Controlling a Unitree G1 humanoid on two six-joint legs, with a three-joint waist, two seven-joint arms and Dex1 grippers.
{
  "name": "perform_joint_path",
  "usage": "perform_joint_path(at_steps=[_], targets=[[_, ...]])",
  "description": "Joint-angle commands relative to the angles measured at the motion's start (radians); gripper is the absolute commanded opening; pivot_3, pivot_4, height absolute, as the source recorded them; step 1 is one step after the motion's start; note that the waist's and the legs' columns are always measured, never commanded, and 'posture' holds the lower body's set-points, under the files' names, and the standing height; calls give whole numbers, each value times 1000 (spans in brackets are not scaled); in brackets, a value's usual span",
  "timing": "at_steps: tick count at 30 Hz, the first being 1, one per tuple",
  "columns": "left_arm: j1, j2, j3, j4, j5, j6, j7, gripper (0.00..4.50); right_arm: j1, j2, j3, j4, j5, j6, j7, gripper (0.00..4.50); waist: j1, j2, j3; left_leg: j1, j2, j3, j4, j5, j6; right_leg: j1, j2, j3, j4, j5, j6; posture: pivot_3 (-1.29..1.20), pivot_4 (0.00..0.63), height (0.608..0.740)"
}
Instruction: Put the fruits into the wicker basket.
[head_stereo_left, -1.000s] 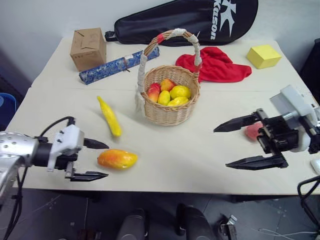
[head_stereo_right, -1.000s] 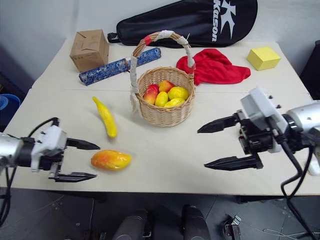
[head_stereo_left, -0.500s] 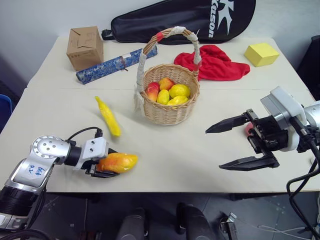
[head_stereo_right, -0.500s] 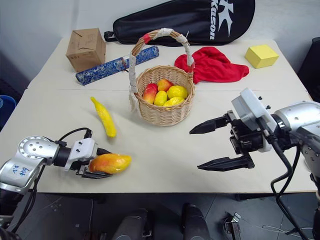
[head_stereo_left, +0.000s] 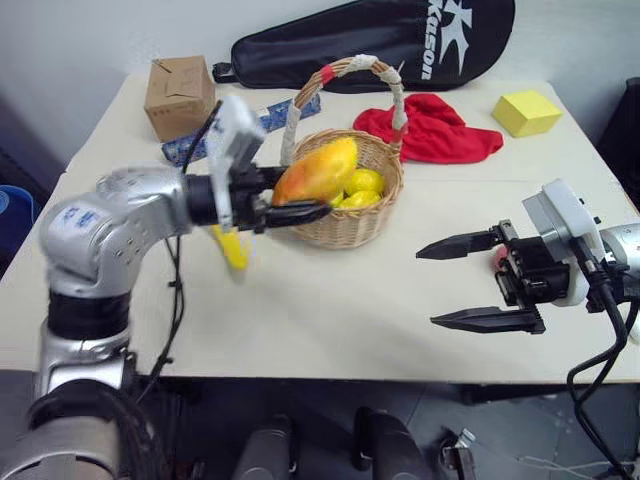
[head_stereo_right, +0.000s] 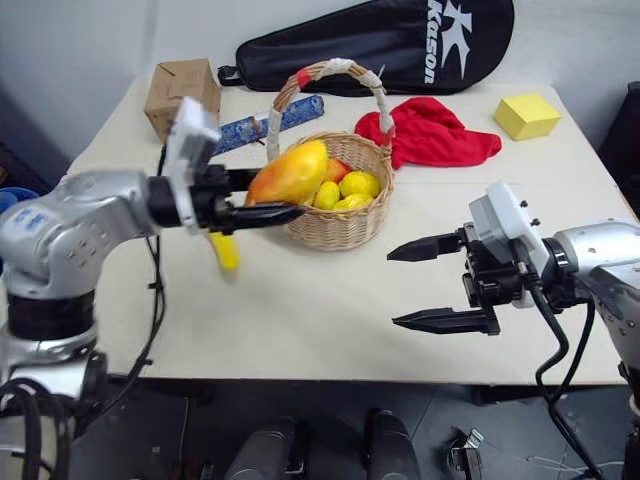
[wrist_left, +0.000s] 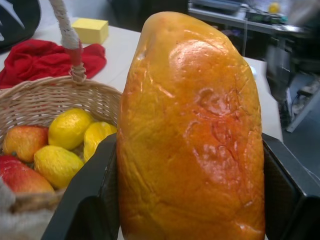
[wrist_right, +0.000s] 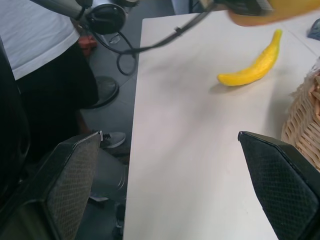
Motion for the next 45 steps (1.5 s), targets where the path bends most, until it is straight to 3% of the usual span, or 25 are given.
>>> perform_joint_path(at_steps=[1, 4, 9, 14, 17, 26, 30, 33, 38, 45], targets=[[-95, -82, -52, 95, 98, 30, 144, 2902, -9, 10, -34, -29, 12, -18, -21, 4500, 0, -3, 2, 0, 0, 0, 0, 0, 0, 0, 0, 0, -1, 1, 0, 0, 150, 740], [-141, -141, -65, 181, 147, 22, 200, 2902, -4, 13, -36, -36, 11, -20, -33, 4500, 1, -3, 2, -1, 1, 0, 0, 1, -1, -1, 1, 0, 0, 1, 0, 0, 150, 740], [-183, -198, -87, 317, 252, -67, 261, 4478, 7, 17, -45, -40, 13, -25, -50, 4500, 5, -3, 2, -2, 1, 0, 0, 1, -3, -3, 1, -1, -1, 0, -1, 0, 150, 740], [-154, -181, -74, 247, 216, -75, 163, 4478, 2, 21, -41, -43, 19, -24, -66, 4500, 5, -3, 2, -3, 1, 0, 0, 1, -3, -3, 0, -1, -2, 0, -1, 0, 150, 740], [-99, -116, -23, 120, 136, -53, 60, 4478, -2, 20, -37, -39, 21, -23, -69, 4500, 0, -3, 2, -3, 2, 0, 0, 1, -4, -3, 0, -2, -2, 0, -1, 0, 150, 740], [207, 248, 143, -142, 8, -104, -220, 4478, -30, 33, 1, -13, 4, -33, -59, 4500, -8, -3, 2, 0, 4, 0, 0, 0, -6, -3, 0, -2, -3, -2, -6, 0, 150, 740], [442, 535, 111, -100, 217, -516, -495, 4478, -49, 39, 17, 5, -2, -32, -46, 4500, -17, -3, 2, 0, 4, 0, 0, 0, -7, -4, -2, 0, -3, -2, -8, 0, 150, 740], [476, 625, 44, 53, 317, -795, -671, 4478, -67, 48, 32, 18, -12, -34, -37, 4500, -15, -3, 2, 0, 5, -2, -1, -1, -7, -4, -7, -2, -3, -3, -12, 0, 150, 740], [320, 585, -138, 372, 547, -1205, -788, 4478, -81, 59, 43, 17, -18, -30, -42, 4500, -3, -3, 2, -2, 4, -3, -2, -6, -4, -5, -12, -3, -3, -2, -13, 0, 150, 740], [43, 403, -268, 779, 720, -1478, -786, 4478, -22, 58, -3, -48, 12, -2, -91, 4500, 4, -3, 2, -8, 2, 0, 0, -2, 0, -8, -10, -18, -1, 0, -9, 0, 150, 740]])
